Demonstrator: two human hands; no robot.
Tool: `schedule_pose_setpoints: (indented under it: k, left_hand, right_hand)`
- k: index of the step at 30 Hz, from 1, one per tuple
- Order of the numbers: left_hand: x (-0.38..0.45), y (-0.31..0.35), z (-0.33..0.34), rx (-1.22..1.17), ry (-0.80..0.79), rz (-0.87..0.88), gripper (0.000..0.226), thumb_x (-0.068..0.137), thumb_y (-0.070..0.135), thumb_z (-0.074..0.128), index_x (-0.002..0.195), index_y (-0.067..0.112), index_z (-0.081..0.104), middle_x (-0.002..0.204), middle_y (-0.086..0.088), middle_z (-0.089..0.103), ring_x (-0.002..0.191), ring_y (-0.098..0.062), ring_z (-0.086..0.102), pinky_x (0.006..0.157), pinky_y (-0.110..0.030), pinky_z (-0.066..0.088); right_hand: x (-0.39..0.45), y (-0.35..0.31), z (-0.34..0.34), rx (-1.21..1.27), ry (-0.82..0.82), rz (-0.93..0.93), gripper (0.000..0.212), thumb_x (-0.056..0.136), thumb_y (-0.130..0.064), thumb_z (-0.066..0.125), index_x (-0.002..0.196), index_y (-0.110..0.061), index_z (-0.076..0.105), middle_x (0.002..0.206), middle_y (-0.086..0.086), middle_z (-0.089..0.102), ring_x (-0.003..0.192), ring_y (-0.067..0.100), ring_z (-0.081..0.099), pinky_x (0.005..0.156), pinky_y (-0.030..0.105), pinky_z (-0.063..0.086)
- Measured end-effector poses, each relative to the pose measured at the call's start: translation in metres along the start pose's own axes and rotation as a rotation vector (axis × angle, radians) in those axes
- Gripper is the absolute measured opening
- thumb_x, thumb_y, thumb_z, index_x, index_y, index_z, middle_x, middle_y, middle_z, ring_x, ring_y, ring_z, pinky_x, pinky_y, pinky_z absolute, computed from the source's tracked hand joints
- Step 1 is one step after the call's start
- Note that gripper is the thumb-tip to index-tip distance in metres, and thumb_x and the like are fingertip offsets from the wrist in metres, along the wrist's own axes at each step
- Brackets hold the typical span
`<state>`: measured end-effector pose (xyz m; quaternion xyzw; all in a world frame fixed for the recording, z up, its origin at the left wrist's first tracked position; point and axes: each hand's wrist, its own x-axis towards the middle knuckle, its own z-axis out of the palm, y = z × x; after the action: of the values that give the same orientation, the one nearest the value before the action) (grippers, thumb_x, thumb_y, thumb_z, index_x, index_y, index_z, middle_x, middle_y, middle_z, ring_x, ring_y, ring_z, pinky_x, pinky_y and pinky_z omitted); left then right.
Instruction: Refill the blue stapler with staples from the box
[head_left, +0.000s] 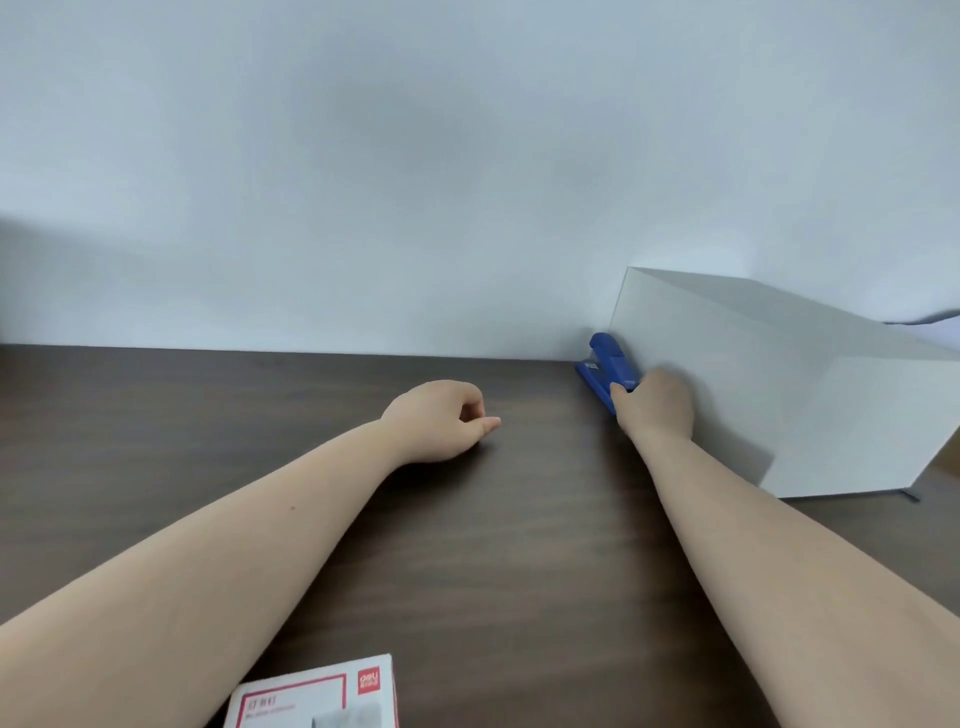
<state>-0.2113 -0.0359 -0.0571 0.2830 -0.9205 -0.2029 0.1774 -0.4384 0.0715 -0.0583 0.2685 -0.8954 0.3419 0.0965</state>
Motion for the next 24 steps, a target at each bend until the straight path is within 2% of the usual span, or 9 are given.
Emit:
schedule_pose_setpoints:
  k: [4,7,12,19,24]
  left_hand:
    - [0.003,-0.004,0.004,-0.017,0.027,0.005,0.025,0.085,0.045,0.052,0.076,0.022,0.055,0.069,0.014,0.052,0.075,-0.015,0.052,0.066,-0.028,0.039]
    - [0.003,-0.006,0.005,-0.013,0.035,0.017,0.025,0.085,0.045,0.052,0.076,0.023,0.055,0.069,0.014,0.052,0.074,-0.015,0.052,0.066,-0.028,0.039]
    - [0.004,-0.007,0.006,-0.010,0.032,0.026,0.023,0.085,0.045,0.052,0.076,0.025,0.054,0.069,0.015,0.052,0.076,-0.015,0.052,0.067,-0.028,0.039]
    - [0.000,-0.006,0.006,0.000,0.042,0.056,0.020,0.085,0.043,0.053,0.077,0.025,0.053,0.070,0.014,0.051,0.078,-0.016,0.053,0.068,-0.029,0.040]
    - [-0.001,-0.006,0.004,0.011,0.038,0.058,0.019,0.085,0.042,0.054,0.078,0.024,0.053,0.071,0.014,0.052,0.078,-0.016,0.053,0.068,-0.029,0.040]
  right_hand:
    - [0.008,0.000,0.007,0.003,0.038,-0.011,0.025,0.088,-0.016,0.052,0.104,0.003,0.052,0.104,0.024,0.063,0.094,0.041,0.059,0.064,0.035,0.038]
    - [0.010,-0.001,0.010,0.017,0.054,-0.048,0.023,0.088,-0.009,0.049,0.108,0.001,0.044,0.096,0.021,0.059,0.090,0.042,0.058,0.064,0.037,0.039]
    - [0.013,-0.001,0.012,-0.018,0.051,-0.083,0.018,0.089,-0.007,0.050,0.105,-0.001,0.044,0.100,0.023,0.062,0.089,0.041,0.059,0.066,0.040,0.043]
    - [0.008,-0.005,0.010,-0.059,0.011,-0.036,0.023,0.092,-0.011,0.050,0.111,0.000,0.047,0.110,0.021,0.062,0.099,0.039,0.058,0.067,0.034,0.038]
    - [-0.004,-0.009,0.003,0.038,-0.013,-0.073,0.021,0.092,-0.020,0.049,0.104,-0.003,0.052,0.103,0.018,0.063,0.098,0.037,0.058,0.068,0.033,0.036]
